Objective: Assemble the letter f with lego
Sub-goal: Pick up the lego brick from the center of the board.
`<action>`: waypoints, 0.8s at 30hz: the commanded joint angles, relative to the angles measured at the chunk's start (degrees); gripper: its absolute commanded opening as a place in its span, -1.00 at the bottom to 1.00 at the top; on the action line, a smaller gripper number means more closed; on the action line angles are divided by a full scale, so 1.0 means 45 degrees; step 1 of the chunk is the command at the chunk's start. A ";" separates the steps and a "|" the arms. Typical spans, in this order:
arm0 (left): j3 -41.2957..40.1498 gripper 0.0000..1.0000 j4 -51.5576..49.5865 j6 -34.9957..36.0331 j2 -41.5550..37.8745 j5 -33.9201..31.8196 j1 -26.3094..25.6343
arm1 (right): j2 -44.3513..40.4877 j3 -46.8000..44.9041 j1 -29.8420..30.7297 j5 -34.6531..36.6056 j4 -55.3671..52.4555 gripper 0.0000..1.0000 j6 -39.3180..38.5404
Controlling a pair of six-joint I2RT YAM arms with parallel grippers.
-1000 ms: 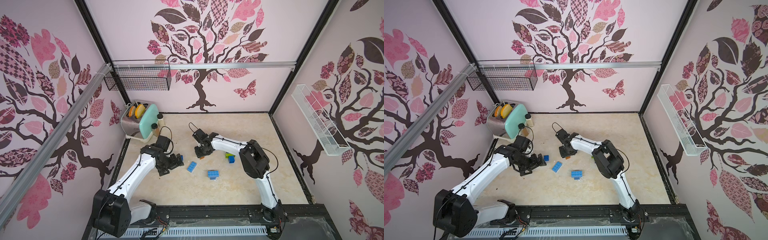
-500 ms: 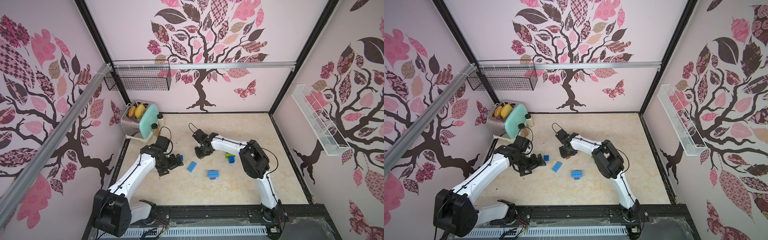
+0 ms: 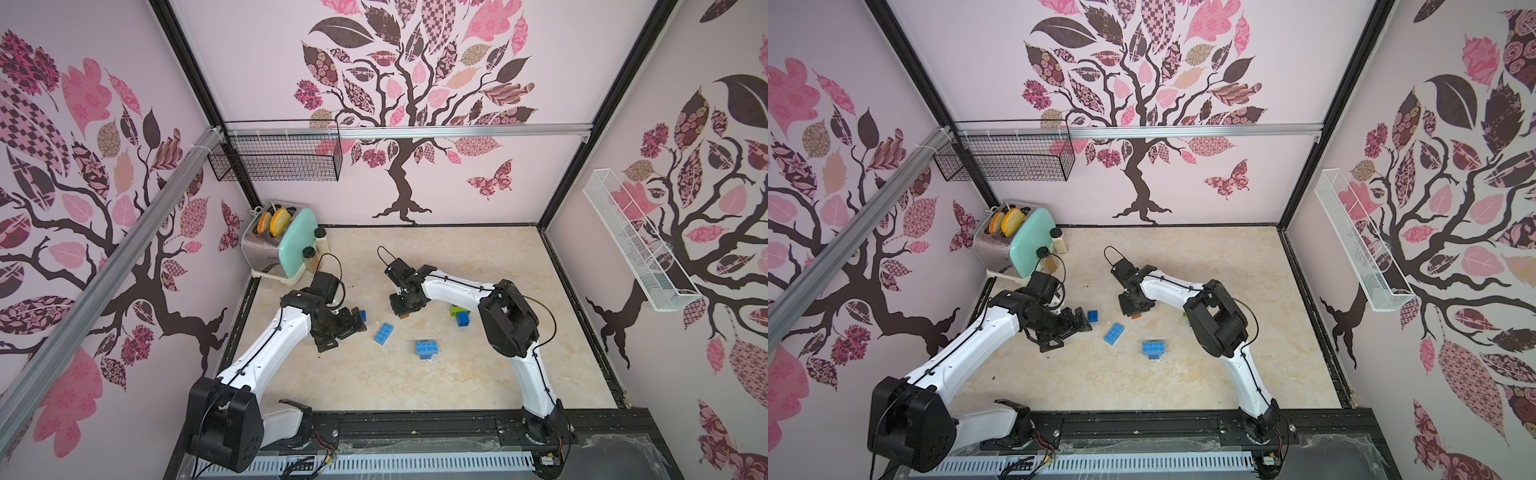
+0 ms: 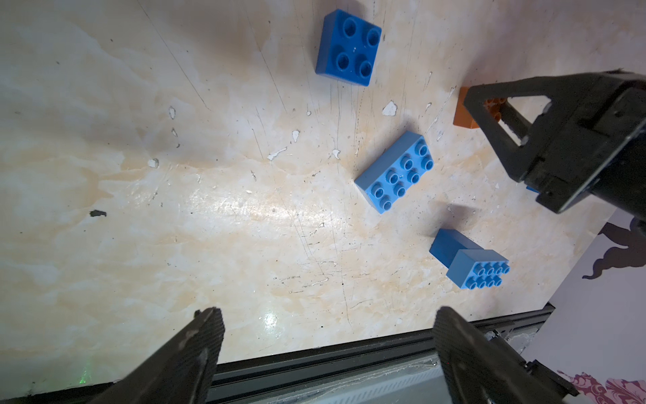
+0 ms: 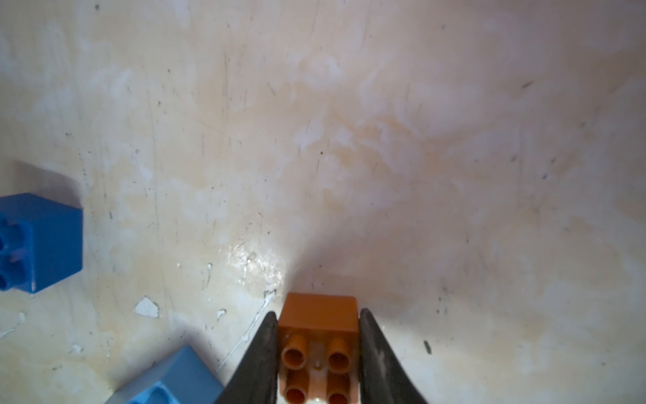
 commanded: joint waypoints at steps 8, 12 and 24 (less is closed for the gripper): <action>0.0382 0.96 -0.0208 0.1710 0.0332 0.1319 0.0089 | -0.2383 0.0957 0.0139 -0.0479 -0.2421 -0.46 0.0579; 0.0005 0.94 0.0295 0.1830 0.0140 0.1742 0.0098 | -0.3373 0.0512 0.0211 -0.0354 -0.2956 -0.47 0.0871; -0.0569 0.92 0.0876 0.2219 -0.0351 0.2143 -0.0169 | -0.5202 -0.1687 0.1482 0.0555 -0.3282 -0.46 0.3654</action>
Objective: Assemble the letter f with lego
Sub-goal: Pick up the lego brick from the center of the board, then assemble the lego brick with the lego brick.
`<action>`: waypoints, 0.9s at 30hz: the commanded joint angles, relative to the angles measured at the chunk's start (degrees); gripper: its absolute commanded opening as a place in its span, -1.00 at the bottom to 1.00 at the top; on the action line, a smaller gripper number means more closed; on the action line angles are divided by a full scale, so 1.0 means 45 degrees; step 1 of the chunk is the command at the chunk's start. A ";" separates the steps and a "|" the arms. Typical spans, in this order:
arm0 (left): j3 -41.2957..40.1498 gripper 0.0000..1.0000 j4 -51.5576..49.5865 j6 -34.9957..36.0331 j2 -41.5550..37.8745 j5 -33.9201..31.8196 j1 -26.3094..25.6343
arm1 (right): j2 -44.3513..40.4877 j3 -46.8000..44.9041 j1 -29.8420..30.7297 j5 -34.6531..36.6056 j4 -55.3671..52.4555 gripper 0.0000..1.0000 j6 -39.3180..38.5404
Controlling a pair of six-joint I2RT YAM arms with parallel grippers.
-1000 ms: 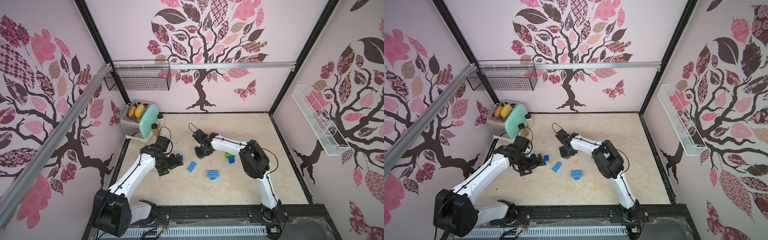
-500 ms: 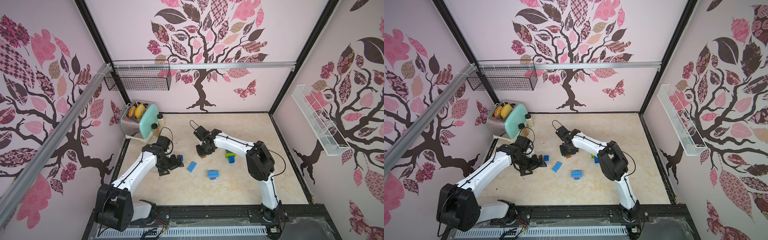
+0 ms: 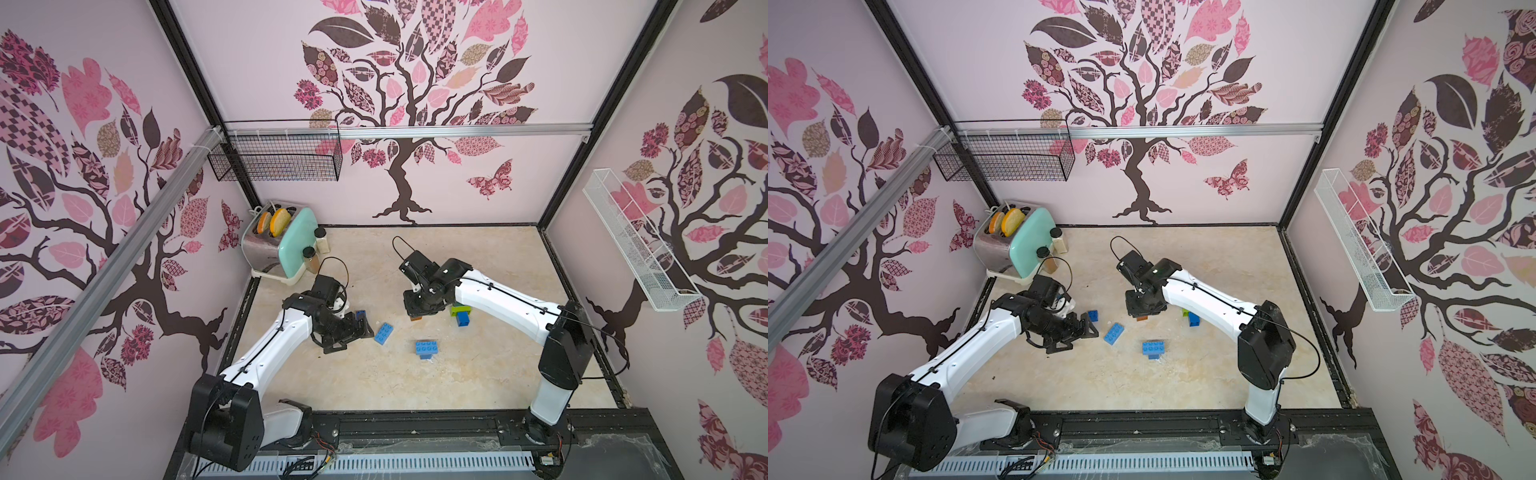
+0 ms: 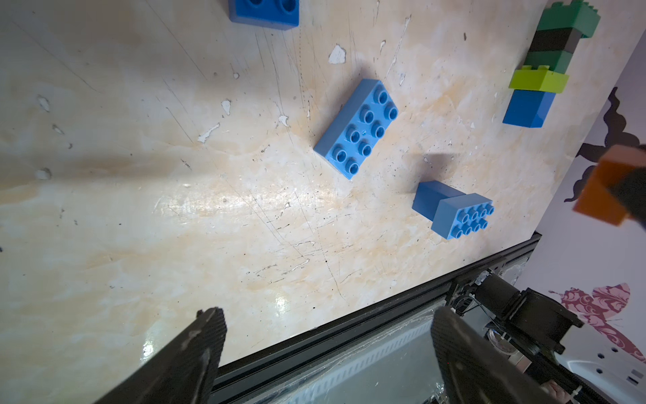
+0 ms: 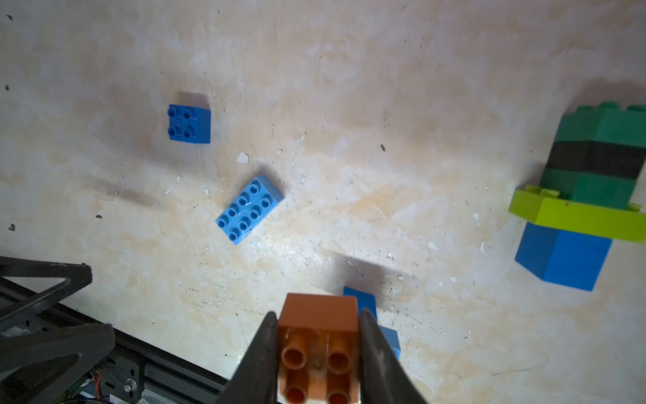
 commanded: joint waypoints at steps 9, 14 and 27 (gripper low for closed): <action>-0.0375 0.90 0.0871 -0.0044 -0.0216 -0.0226 -0.0689 | -0.1297 -0.2200 0.0566 0.0515 0.0182 -0.46 0.2219; -0.0440 0.90 0.0954 -0.0118 -0.0109 -0.0231 -0.0904 | -0.1688 -0.2843 0.0580 0.0418 0.0461 -0.46 0.2503; -0.0479 0.89 0.0966 -0.0226 -0.0158 -0.0491 -0.0946 | -0.1591 -0.3799 0.0592 0.0224 0.1105 -0.48 0.2857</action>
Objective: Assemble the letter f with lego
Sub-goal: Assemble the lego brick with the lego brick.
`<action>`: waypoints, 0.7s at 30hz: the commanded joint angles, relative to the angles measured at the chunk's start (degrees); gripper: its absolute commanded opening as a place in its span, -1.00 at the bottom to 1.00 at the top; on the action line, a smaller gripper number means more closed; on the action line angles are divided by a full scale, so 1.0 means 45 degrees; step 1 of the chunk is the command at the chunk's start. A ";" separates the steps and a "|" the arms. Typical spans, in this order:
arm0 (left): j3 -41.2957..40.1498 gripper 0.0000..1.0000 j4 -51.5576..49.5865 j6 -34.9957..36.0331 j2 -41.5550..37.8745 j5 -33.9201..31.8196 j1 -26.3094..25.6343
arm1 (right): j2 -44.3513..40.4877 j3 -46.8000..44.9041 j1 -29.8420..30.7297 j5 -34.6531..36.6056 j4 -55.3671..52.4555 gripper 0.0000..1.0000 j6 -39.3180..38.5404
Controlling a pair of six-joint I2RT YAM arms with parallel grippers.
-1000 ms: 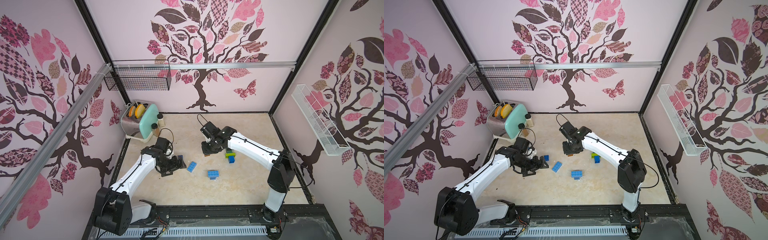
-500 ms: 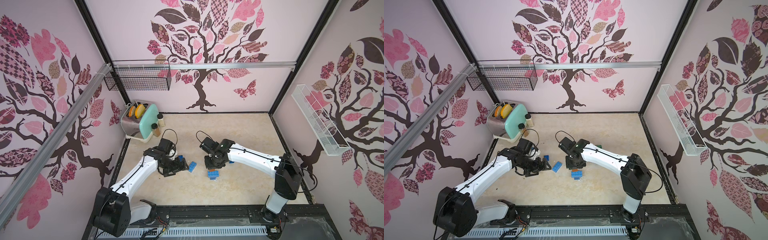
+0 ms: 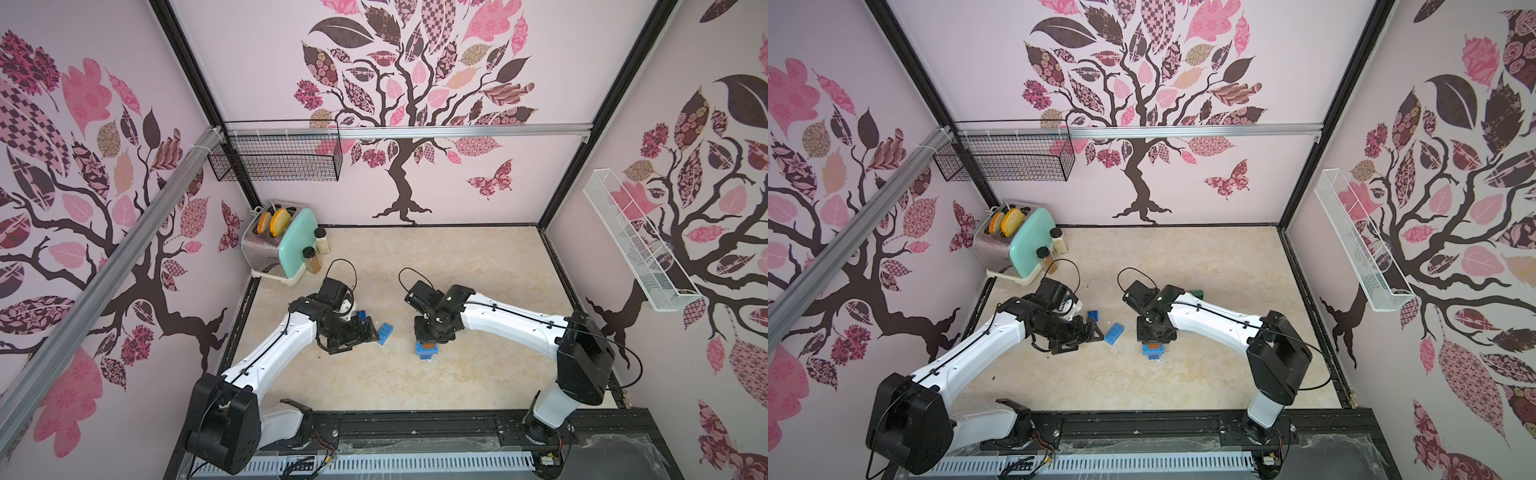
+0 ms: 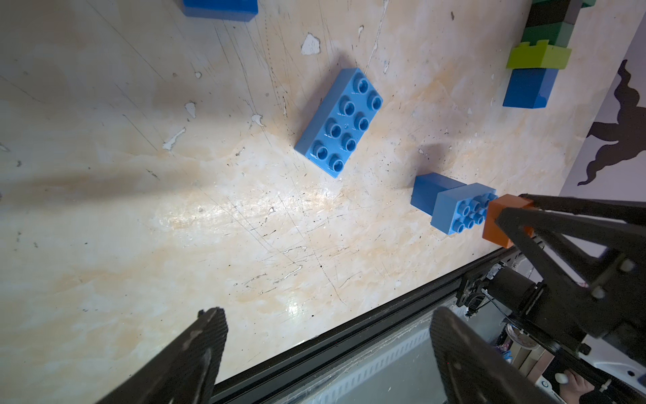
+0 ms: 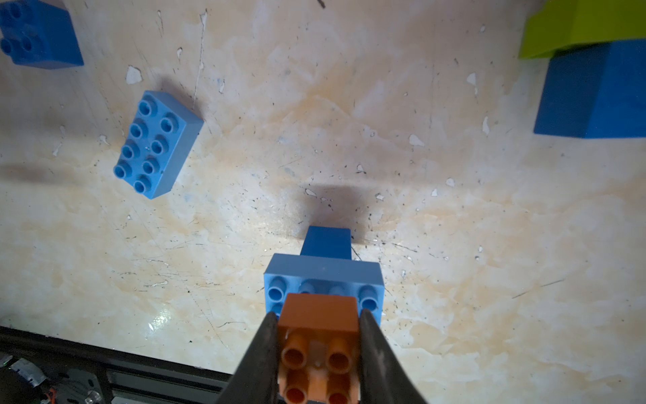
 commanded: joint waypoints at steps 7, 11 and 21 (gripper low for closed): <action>-0.0115 0.89 0.0163 -0.0078 -0.0030 -0.0266 -0.0029 | -0.0187 -0.0384 0.0083 -0.0021 0.0441 -0.50 0.0386; -0.0110 0.89 0.0152 -0.0074 0.0041 -0.0266 -0.0004 | -0.0166 -0.0400 0.0132 -0.0030 0.0500 -0.50 0.0469; -0.0115 0.89 0.0158 -0.0090 0.0036 -0.0305 -0.0020 | -0.0159 -0.0600 0.0306 0.0006 0.0517 -0.51 0.0606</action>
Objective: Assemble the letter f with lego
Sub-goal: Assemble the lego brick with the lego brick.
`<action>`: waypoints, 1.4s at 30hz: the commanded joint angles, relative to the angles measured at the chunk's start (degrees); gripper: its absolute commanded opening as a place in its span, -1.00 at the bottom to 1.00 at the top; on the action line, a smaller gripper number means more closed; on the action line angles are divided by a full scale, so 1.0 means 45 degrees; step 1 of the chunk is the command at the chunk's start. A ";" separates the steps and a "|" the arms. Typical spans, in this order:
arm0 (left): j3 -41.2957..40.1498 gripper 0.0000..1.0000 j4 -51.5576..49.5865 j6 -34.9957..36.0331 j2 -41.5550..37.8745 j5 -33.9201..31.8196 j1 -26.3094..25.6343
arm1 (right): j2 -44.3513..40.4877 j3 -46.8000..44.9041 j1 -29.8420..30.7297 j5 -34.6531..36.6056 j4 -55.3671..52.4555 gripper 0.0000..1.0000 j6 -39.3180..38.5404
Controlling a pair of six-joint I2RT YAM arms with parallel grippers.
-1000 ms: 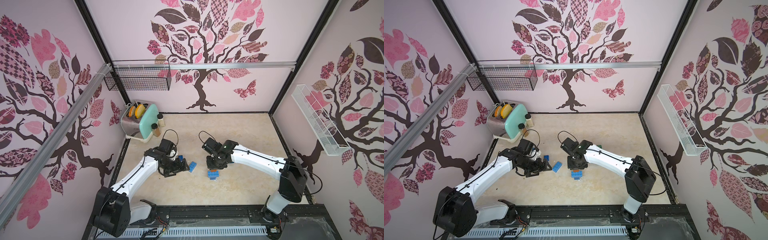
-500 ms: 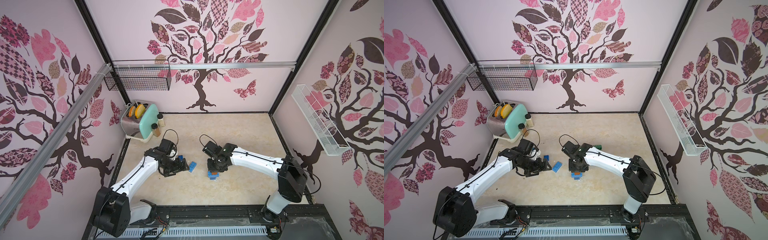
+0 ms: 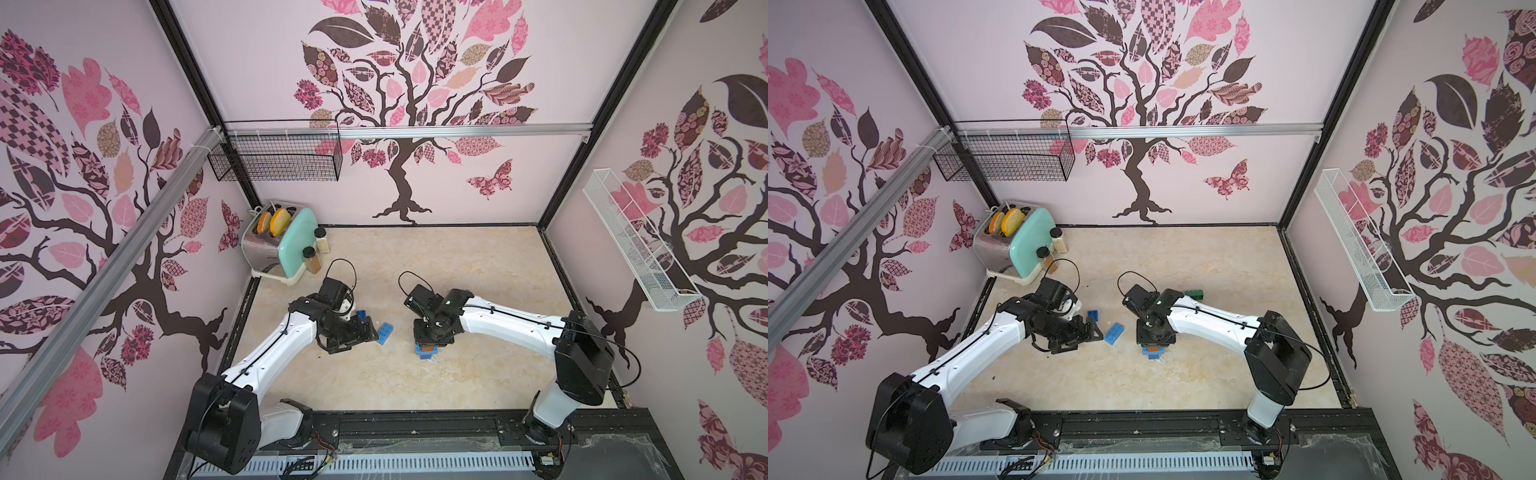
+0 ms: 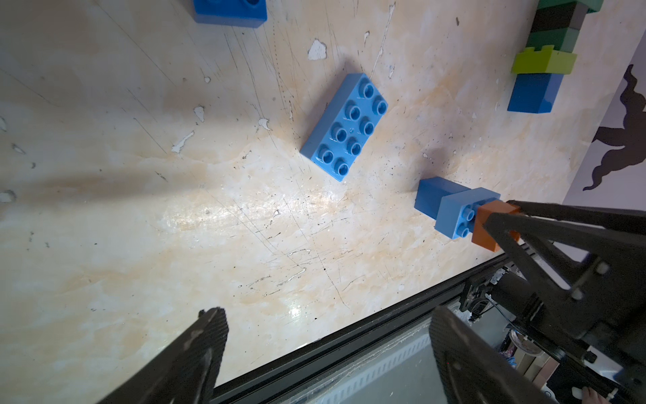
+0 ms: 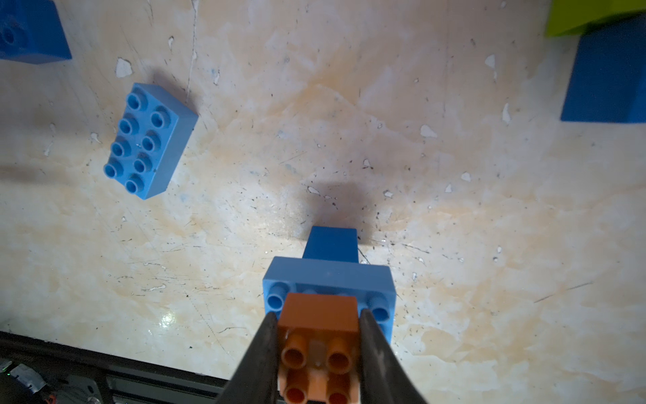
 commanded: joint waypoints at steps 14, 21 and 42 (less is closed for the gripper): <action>-0.0132 0.89 0.0152 -0.0059 -0.0037 -0.0145 -0.0019 | -0.0245 -0.0477 0.0111 0.0296 -0.0025 -0.52 -0.0014; -0.0135 0.88 0.0177 -0.0050 -0.0021 -0.0125 -0.0018 | -0.0271 -0.0837 0.0108 0.0208 0.0253 -0.52 -0.0154; -0.0154 0.89 0.0193 -0.0117 -0.0098 -0.0263 0.0022 | 0.0587 -0.1973 0.0616 0.0797 0.0532 -0.52 -0.0193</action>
